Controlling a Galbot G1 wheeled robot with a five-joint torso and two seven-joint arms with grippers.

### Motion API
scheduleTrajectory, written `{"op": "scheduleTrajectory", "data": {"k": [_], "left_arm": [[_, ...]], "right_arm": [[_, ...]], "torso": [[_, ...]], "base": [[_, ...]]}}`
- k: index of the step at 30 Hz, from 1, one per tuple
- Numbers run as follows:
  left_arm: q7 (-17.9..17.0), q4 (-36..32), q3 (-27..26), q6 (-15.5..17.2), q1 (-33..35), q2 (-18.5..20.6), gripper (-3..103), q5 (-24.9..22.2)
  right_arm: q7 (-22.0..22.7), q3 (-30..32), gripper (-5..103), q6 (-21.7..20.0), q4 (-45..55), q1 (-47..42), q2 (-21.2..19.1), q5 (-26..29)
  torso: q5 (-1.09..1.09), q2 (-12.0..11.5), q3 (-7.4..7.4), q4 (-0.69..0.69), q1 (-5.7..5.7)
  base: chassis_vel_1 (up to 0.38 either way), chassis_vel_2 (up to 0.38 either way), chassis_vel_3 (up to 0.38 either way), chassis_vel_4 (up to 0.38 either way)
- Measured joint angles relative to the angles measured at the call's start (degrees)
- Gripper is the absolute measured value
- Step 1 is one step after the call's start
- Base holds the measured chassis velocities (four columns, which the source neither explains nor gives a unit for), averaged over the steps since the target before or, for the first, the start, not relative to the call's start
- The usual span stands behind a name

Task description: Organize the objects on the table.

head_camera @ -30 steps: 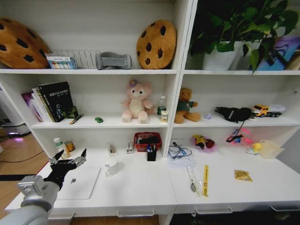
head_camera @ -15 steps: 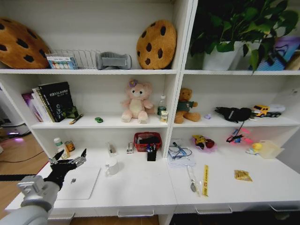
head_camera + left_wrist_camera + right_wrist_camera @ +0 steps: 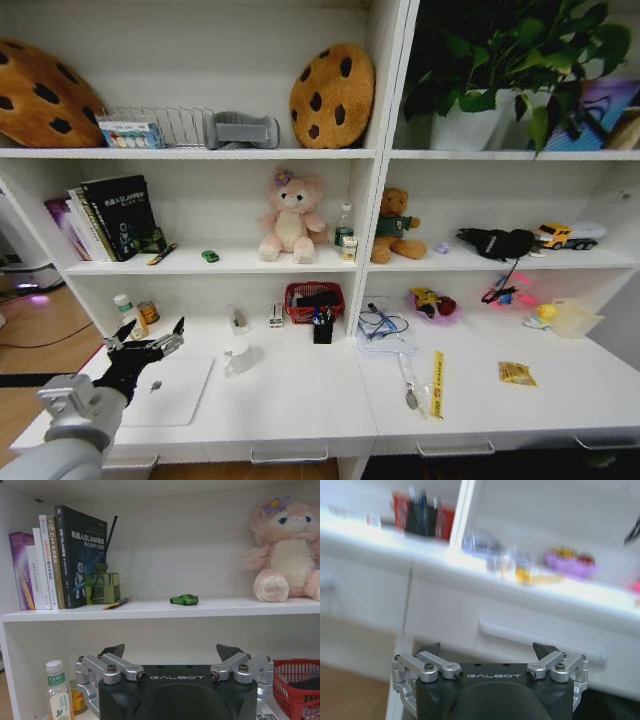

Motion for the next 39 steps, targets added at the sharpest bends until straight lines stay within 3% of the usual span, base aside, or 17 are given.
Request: {"op": "scheduleTrajectory", "data": {"k": [2, 5, 7, 8, 10, 14, 16, 20, 39], "left_arm": [[-0.01, -0.01, 0.0, 0.0, 0.0, 0.0, 100, 0.0], [-0.01, 0.0, 0.0, 0.0, 0.0, 0.0, 100, 0.0], [0.0, 0.0, 0.0, 0.0, 0.0, 0.0, 100, 0.0], [0.0, 0.0, 0.0, 0.0, 0.0, 0.0, 100, 0.0], [0.01, -0.01, 0.0, 0.0, 0.0, 0.0, 100, 0.0], [-0.01, 0.0, 0.0, 0.0, 0.0, 0.0, 100, 0.0], [0.0, 0.0, 0.0, 0.0, 0.0, 0.0, 100, 0.0], [-0.01, 0.0, 0.0, 0.0, 0.0, 0.0, 100, 0.0], [0.01, -0.01, 0.0, 0.0, 0.0, 0.0, 100, 0.01]], "right_arm": [[0.84, 2.02, 100, -0.23, 10.49, -5.26, -0.76, 1.08], [0.96, 3.01, 100, -0.64, 14.25, -6.43, -0.94, 1.65], [0.08, 6.91, 100, -4.9, 24.64, -6.32, -0.95, 4.64], [0.08, 6.91, 100, -4.9, 24.64, -6.32, -0.95, 4.64], [-1.33, 10.15, 100, -10.87, 29.27, -2.64, -1.46, 9.47], [-1.43, 11.15, 100, -13.63, 30.26, -0.64, -1.83, 11.65], [-1.46, 13.4, 100, -20.62, 32.03, 4.5, -3.42, 17.26], [-1.42, 13.68, 100, -25.05, 32.81, 8.54, -4.77, 21.3], [-2.0, 12.21, 100, -27.53, 31.3, 10.94, -3.34, 23.45]], "torso": [[0.0, 0.0, 0.0, 0.01, 0.0], [-0.01, 0.0, 0.0, 0.02, 0.0], [0.02, 0.0, 0.01, 0.02, 0.0], [0.02, 0.0, 0.01, 0.02, 0.0], [0.01, 0.0, 0.01, 0.02, 0.0], [0.03, -0.01, 0.01, 0.02, 0.0], [0.04, -0.01, 0.02, 0.02, 0.01], [0.01, -0.02, 0.01, 0.03, 0.02], [0.03, -0.01, 0.01, 0.02, 0.01]], "base": [[0.0, 0.0, 0.0, 0.0], [0.0, 0.0, 0.0, 0.0], [0.0, 0.0, 0.0, 0.0], [0.0, 0.0, 0.0, 0.0], [0.0, 0.0, 0.0, 0.0], [0.0, 0.0, 0.0, 0.0], [0.0, 0.0, 0.0, 0.0], [0.0, 0.0, 0.0, 0.0], [-0.152, -0.136, 0.153, 0.156]]}}
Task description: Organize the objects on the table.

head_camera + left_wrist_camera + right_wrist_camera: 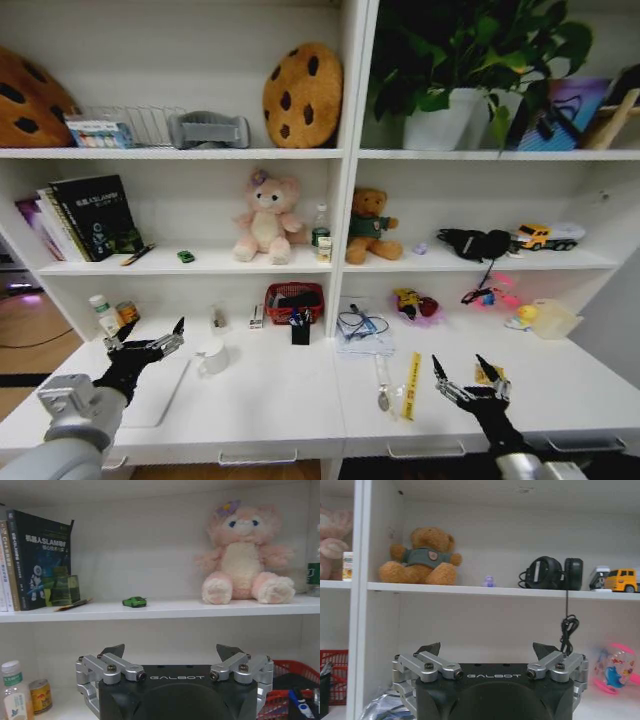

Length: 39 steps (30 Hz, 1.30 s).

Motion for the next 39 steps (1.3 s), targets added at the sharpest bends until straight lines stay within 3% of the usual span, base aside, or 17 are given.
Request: {"op": "scheduleTrajectory", "data": {"k": [6, 8, 11, 14, 17, 21, 27, 39], "left_arm": [[0.02, -0.02, 0.01, 0.0, 0.0, 0.0, 100, 0.0], [0.02, -0.02, 0.01, 0.0, 0.0, 0.0, 100, -0.01], [0.01, -0.01, 0.0, 0.0, 0.0, 0.0, 100, 0.0], [0.0, 0.0, 0.0, 0.0, 0.0, 0.0, 100, 0.0], [-0.03, 0.01, -0.02, 0.0, 0.0, 0.01, 100, 0.0], [-0.01, 0.01, -0.01, 0.0, 0.0, 0.01, 100, 0.0], [-0.01, 0.0, -0.01, 0.0, 0.0, 0.01, 100, 0.0], [-0.02, 0.01, -0.01, 0.0, 0.0, 0.01, 100, 0.0]], "right_arm": [[0.36, 0.08, 100, -3.42, 0.53, 1.19, 1.87, 1.47], [1.36, 1.09, 100, -6.8, 0.73, 1.82, 1.46, 3.54], [2.07, 4.53, 100, -13.03, -2.97, 4.82, -1.48, 8.24], [1.47, 5.7, 100, -13.9, -6.55, 6.83, -3.48, 10.33], [-1.96, 6.77, 100, -14.88, -20.3, 13.35, -9.98, 13.95], [-3.4, 4.64, 100, -15.3, -27.91, 17.41, -13.48, 13.87], [-3.64, 3.31, 101, -16.64, -31.53, 20.32, -14.36, 12.98], [-5.56, 0.56, 74, -17.34, -33.77, 22.03, -13.95, 9.95]], "torso": [[0.05, 0.01, 0.0, 0.02, 0.0], [-0.05, 0.0, 0.0, -0.02, 0.0], [-0.03, 0.01, 0.0, -0.02, 0.0], [-0.05, 0.01, -0.01, -0.01, 0.0], [-0.02, 0.0, 0.0, 0.02, 0.0], [0.03, -0.01, 0.0, 0.01, 0.01], [0.01, 0.0, 0.0, -0.01, 0.0], [-0.01, 0.0, 0.0, 0.01, 0.0]], "base": [[-0.168, -0.174, 0.174, 0.153], [-0.037, -0.093, 0.037, 0.034], [0.012, 0.041, -0.032, -0.031], [0.039, 0.073, -0.055, -0.037], [0.053, 0.028, -0.022, -0.03], [0.0, 0.0, 0.0, 0.0], [-0.008, -0.007, 0.001, 0.002], [0.0, 0.0, 0.0, 0.0]]}}
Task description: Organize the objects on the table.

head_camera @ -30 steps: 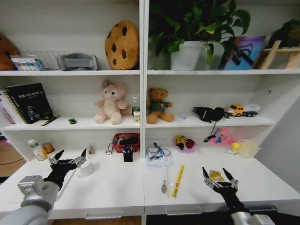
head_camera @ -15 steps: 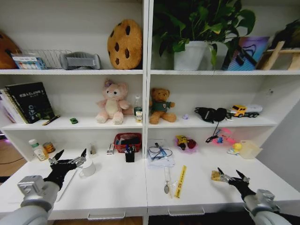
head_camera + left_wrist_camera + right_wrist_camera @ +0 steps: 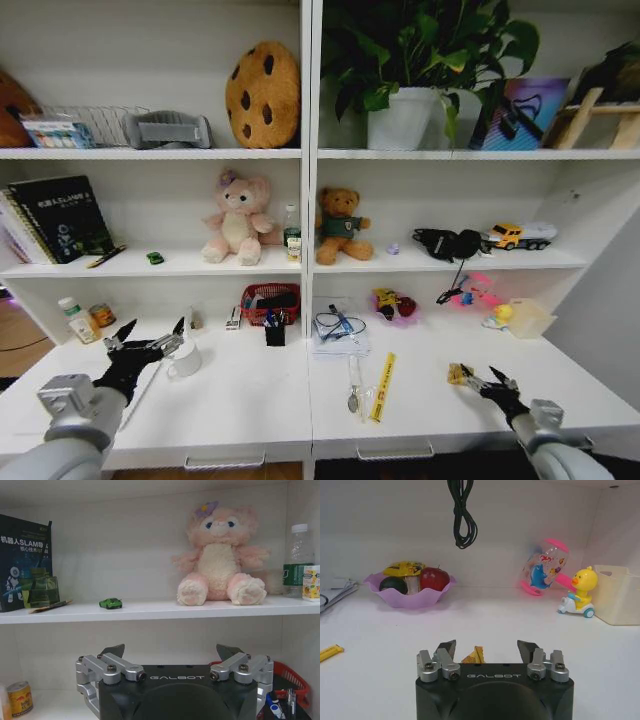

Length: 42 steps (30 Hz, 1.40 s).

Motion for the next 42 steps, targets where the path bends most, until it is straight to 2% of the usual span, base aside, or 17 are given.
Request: {"op": "scheduleTrajectory", "data": {"k": [2, 3, 4, 8, 9, 10, 15, 16, 17, 18, 26, 32, 34, 37, 39, 40, 42], "left_arm": [[0.0, 0.0, 0.0, 0.0, 0.0, 0.0, 100, 0.0], [0.0, 0.0, 0.0, 0.0, 0.0, 0.0, 100, 0.0], [0.0, 0.0, 0.0, 0.0, 0.0, 0.0, 100, 0.0], [0.0, 0.0, 0.0, 0.0, 0.0, 0.0, 100, 0.0], [0.0, 0.0, 0.0, 0.0, 0.0, 0.0, 100, 0.0], [0.0, 0.0, 0.0, 0.0, 0.0, 0.0, 100, 0.0], [0.0, 0.0, 0.0, 0.0, 0.0, 0.0, 100, 0.0], [0.0, 0.0, 0.0, 0.0, 0.0, 0.0, 100, 0.0], [0.0, 0.0, 0.0, 0.0, 0.0, 0.0, 100, 0.0], [0.0, 0.0, 0.0, 0.0, 0.0, 0.0, 100, 0.0], [0.0, 0.0, 0.0, 0.0, 0.0, 0.0, 100, 0.0], [0.0, 0.0, 0.0, 0.0, 0.0, 0.0, 100, 0.0], [0.01, 0.0, 0.0, 0.0, 0.0, 0.0, 100, 0.0], [0.0, 0.0, 0.0, 0.0, 0.0, 0.0, 100, 0.0], [0.01, 0.0, 0.0, 0.0, 0.0, 0.0, 100, 0.0], [0.01, 0.0, 0.0, 0.0, 0.0, 0.0, 100, 0.0], [0.0, 0.0, 0.0, 0.0, 0.0, 0.0, 100, 0.0]], "right_arm": [[0.16, -0.01, 63, 0.43, -0.08, 0.01, 0.11, -0.43], [0.16, -0.01, 63, 0.43, -0.08, 0.01, 0.11, -0.43], [0.17, -0.15, 52, 0.67, -0.58, -0.1, 0.04, -0.43], [0.16, -0.59, 47, 0.79, -1.09, -0.09, -0.12, -0.43], [0.17, -0.75, 41, 0.67, -1.1, -0.08, -0.12, -0.45], [0.18, -0.96, 31, 0.57, -1.08, -0.06, 0.03, -0.5], [0.19, -1.14, 20, 0.57, -1.07, -0.05, 0.55, -0.97], [0.19, -1.15, 9, 0.57, -1.02, -0.13, 0.6, -1.06], [0.19, -1.15, 9, 0.57, -1.02, -0.13, 0.6, -1.06], [0.19, -1.13, 4, 0.57, -0.88, -0.15, 0.61, -1.07], [0.29, -0.44, 0, 0.53, 1.15, 0.03, 0.25, -0.61], [0.21, -0.48, 0, -1.36, 5.83, 3.65, -1.85, 2.74], [0.23, -4.2, 0, -2.91, 5.39, 10.66, -4.18, 5.43], [0.14, -7.32, 0, -3.19, 3.31, 15.12, -5.41, 6.15], [-0.79, -14.65, 0, -3.44, -1.92, 25.36, -7.16, 8.4], [-0.79, -14.65, 0, -3.44, -1.92, 25.36, -7.16, 8.4], [-1.73, -20.42, 0, -3.08, -7.12, 32.64, -7.8, 9.09]], "torso": [[0.0, 0.0, 0.0, 0.0, 0.0], [0.0, 0.0, 0.0, 0.0, 0.0], [-0.01, 0.0, 0.0, 0.0, 0.0], [0.0, 0.0, 0.0, 0.0, 0.0], [-0.01, 0.0, 0.0, 0.0, 0.0], [-0.02, 0.0, 0.0, 0.0, 0.0], [-0.02, 0.0, 0.0, 0.0, 0.0], [-0.02, 0.0, 0.0, 0.01, 0.0], [-0.02, 0.0, 0.0, 0.01, 0.0], [0.0, 0.0, 0.0, 0.0, 0.0], [0.02, 0.0, 0.0, -0.01, 0.0], [0.0, 0.0, 0.0, -0.03, 0.0], [-0.02, 0.0, 0.0, 0.0, 0.0], [0.0, 0.0, 0.0, 0.01, 0.0], [0.01, 0.0, 0.0, 0.01, 0.0], [0.01, 0.0, 0.0, 0.01, 0.0], [-0.02, -0.01, 0.0, 0.04, 0.0]], "base": [[0.0, 0.0, 0.0, 0.0], [0.0, 0.0, 0.0, 0.0], [0.0, 0.0, 0.0, 0.0], [0.0, 0.0, 0.0, 0.0], [0.0, 0.0, 0.0, 0.0], [0.0, 0.0, 0.0, 0.0], [0.0, 0.0, 0.0, 0.0], [0.0, 0.0, 0.0, 0.0], [0.0, 0.0, 0.0, 0.0], [0.0, 0.0, 0.0, 0.0], [0.0, 0.0, 0.0, 0.0], [0.0, 0.0, 0.0, 0.0], [0.0, 0.0, 0.0, 0.0], [0.0, 0.0, 0.0, 0.0], [0.0, 0.0, 0.0, 0.0], [0.0, 0.0, 0.0, 0.0], [0.0, 0.0, 0.0, 0.0]]}}
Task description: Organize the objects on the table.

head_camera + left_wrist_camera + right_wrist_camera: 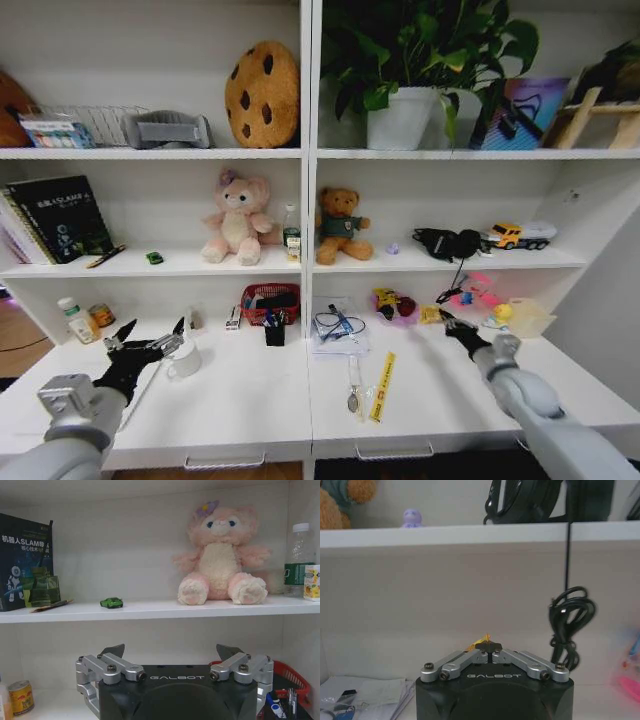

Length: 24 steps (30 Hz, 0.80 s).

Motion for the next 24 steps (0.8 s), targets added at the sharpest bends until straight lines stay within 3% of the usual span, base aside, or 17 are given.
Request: {"op": "scheduleTrajectory", "data": {"k": [1, 3, 9, 12, 22, 24], "left_arm": [[0.0, 0.0, 0.0, 0.0, 0.0, 0.0, 100, 0.0], [0.0, 0.0, 0.0, 0.0, 0.0, 0.0, 100, 0.0], [0.0, 0.0, 0.0, 0.0, 0.0, 0.0, 100, 0.0], [-0.01, 0.0, 0.0, 0.0, 0.0, 0.0, 100, 0.0], [0.0, 0.0, 0.0, 0.0, 0.0, 0.0, 100, 0.0], [0.0, 0.0, 0.0, 0.0, 0.0, 0.0, 100, 0.0]], "right_arm": [[0.0, 0.0, 0, 0.0, 0.0, 0.0, 0.0, 0.0], [-1.15, -6.99, 0, 1.23, -6.48, 7.41, 0.84, -0.98], [-1.06, -13.94, 0, 2.01, -14.59, 16.34, 4.54, -4.59], [-1.02, -15.42, 0, 3.56, -19.33, 19.32, 5.98, -7.46], [-1.01, -16.51, 0, 6.55, -26.59, 21.57, 7.11, -9.12], [-1.01, -16.56, 5, 7.33, -27.17, 21.52, 7.39, -9.19]], "torso": [[0.0, 0.0, 0.0, 0.0, 0.0], [0.02, 0.0, 0.01, -0.05, 0.01], [0.02, 0.0, 0.0, -0.03, 0.0], [0.01, 0.0, 0.0, -0.03, 0.0], [0.01, 0.0, -0.01, -0.05, -0.01], [0.02, 0.0, -0.01, -0.05, -0.01]], "base": [[0.0, 0.0, 0.0, 0.0], [0.0, 0.0, 0.0, 0.0], [0.0, 0.0, 0.0, 0.0], [0.0, 0.0, 0.0, 0.0], [0.0, 0.0, 0.0, 0.0], [0.0, 0.0, 0.0, 0.0]]}}
